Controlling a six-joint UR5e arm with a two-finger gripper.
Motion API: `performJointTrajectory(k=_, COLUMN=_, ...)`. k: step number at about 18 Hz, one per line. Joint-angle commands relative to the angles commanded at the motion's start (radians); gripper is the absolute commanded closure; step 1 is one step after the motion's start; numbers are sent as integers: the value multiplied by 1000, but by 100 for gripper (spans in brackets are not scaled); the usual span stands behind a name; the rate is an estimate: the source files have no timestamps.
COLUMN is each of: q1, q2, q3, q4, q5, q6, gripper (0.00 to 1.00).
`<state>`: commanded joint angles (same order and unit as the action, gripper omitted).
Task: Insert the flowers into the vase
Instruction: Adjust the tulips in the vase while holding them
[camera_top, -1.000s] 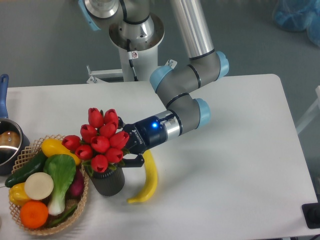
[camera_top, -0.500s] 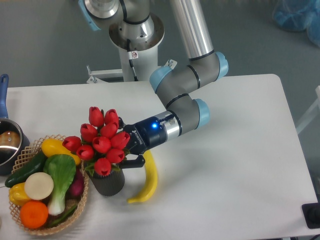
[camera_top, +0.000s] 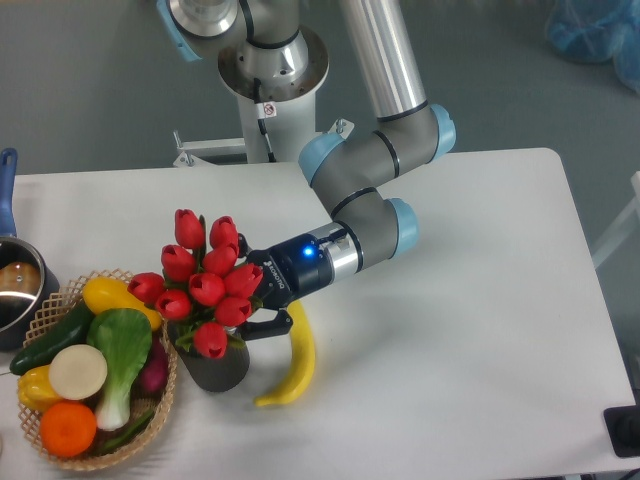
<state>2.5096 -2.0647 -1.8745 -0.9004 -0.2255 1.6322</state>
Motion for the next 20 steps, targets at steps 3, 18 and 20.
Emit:
performJointTrajectory(k=3, q1=0, q2=0, q3=0, q4=0, q5=0, q6=0, gripper=34)
performJointTrajectory(k=18, q1=-2, q2=2, q3=0, q4=0, q5=0, q6=0, gripper=31)
performJointTrajectory(k=20, q1=-2, q2=2, q3=0, q4=0, q5=2, q6=0, gripper=31)
